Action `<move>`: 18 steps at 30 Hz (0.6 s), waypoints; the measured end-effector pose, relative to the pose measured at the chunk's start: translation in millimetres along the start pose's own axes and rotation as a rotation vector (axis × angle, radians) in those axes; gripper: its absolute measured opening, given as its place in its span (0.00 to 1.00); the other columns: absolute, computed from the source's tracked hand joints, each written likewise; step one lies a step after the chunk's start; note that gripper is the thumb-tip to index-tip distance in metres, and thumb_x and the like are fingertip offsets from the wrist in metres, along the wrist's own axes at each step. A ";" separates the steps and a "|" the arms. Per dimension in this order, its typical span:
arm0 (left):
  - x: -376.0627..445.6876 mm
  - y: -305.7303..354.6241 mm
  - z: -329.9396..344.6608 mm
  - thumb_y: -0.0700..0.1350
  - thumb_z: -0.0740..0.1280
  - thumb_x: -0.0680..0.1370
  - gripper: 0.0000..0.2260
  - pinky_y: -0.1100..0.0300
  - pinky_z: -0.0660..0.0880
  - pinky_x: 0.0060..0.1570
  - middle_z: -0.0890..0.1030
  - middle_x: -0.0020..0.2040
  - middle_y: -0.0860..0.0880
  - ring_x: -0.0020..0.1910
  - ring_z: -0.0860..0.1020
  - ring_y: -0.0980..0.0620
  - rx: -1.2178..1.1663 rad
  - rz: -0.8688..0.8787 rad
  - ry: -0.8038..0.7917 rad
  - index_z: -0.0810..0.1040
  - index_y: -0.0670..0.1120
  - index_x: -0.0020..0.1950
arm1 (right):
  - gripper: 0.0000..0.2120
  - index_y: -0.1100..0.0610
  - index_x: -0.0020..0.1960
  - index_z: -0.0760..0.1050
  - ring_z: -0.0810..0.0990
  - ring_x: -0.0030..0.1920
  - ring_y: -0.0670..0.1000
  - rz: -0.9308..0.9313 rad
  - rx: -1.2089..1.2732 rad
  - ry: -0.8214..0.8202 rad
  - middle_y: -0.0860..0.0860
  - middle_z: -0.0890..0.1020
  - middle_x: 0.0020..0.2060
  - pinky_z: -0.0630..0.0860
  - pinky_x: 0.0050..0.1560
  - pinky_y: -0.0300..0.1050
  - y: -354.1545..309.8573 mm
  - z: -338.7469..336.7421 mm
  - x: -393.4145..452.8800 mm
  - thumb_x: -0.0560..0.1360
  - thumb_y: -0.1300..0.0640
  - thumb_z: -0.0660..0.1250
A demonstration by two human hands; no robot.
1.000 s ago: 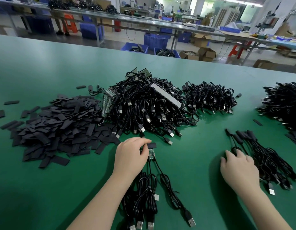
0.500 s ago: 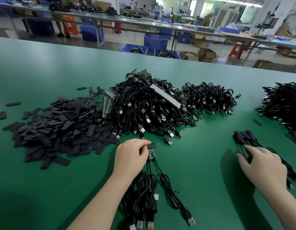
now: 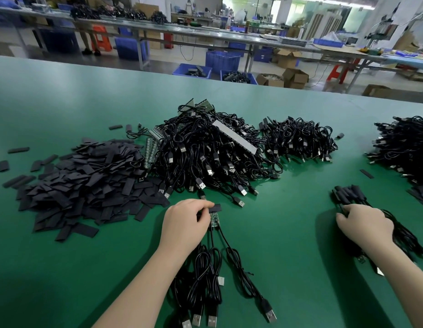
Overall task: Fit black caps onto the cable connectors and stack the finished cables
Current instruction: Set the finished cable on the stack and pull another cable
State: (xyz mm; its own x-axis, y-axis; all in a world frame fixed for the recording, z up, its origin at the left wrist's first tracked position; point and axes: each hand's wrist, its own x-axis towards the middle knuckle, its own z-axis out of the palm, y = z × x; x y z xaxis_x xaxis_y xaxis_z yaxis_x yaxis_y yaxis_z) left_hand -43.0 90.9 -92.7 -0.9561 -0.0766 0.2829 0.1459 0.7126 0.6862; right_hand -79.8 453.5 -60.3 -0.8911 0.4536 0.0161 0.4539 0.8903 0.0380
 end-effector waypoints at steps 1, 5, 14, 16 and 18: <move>0.0 0.1 0.0 0.42 0.66 0.77 0.11 0.56 0.75 0.57 0.83 0.51 0.58 0.53 0.79 0.58 0.002 0.000 -0.002 0.84 0.53 0.54 | 0.13 0.54 0.58 0.81 0.73 0.43 0.57 0.013 0.044 -0.022 0.54 0.79 0.40 0.71 0.43 0.45 -1.1 -0.5 0.9 0.79 0.51 0.63; 0.0 -0.4 0.0 0.42 0.66 0.77 0.11 0.57 0.75 0.57 0.84 0.51 0.58 0.53 0.79 0.58 0.014 0.000 -0.007 0.84 0.53 0.54 | 0.16 0.50 0.65 0.79 0.79 0.53 0.60 0.050 0.247 -0.055 0.54 0.82 0.46 0.72 0.49 0.48 -1.6 -2.0 3.6 0.79 0.53 0.65; 0.5 -0.4 -0.2 0.42 0.66 0.78 0.11 0.55 0.75 0.58 0.83 0.51 0.58 0.53 0.79 0.58 0.015 -0.003 -0.016 0.84 0.53 0.54 | 0.16 0.57 0.65 0.79 0.78 0.56 0.62 0.047 0.404 -0.127 0.58 0.82 0.52 0.74 0.59 0.56 -5.7 -7.7 13.7 0.78 0.57 0.67; 0.0 -0.4 -0.3 0.42 0.66 0.78 0.11 0.53 0.75 0.58 0.83 0.51 0.58 0.53 0.79 0.58 0.009 -0.003 -0.019 0.84 0.53 0.54 | 0.16 0.57 0.65 0.78 0.78 0.55 0.62 0.048 0.426 -0.141 0.56 0.80 0.47 0.74 0.59 0.56 -5.8 -6.1 15.1 0.78 0.57 0.67; 0.0 0.1 -0.4 0.42 0.66 0.78 0.11 0.53 0.75 0.58 0.83 0.51 0.58 0.54 0.79 0.58 0.009 0.000 -0.020 0.84 0.53 0.54 | 0.19 0.56 0.69 0.75 0.78 0.55 0.61 0.054 0.445 -0.155 0.55 0.79 0.46 0.74 0.59 0.56 -5.6 -5.6 15.7 0.78 0.57 0.66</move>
State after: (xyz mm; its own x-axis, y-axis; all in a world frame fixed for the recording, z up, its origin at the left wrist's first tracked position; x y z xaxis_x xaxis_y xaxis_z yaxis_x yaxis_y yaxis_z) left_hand -42.9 90.7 -92.3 -0.9609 -0.0631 0.2695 0.1437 0.7186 0.6804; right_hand -96.3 455.4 -54.6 -0.8707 0.4701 -0.1446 0.4867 0.7813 -0.3908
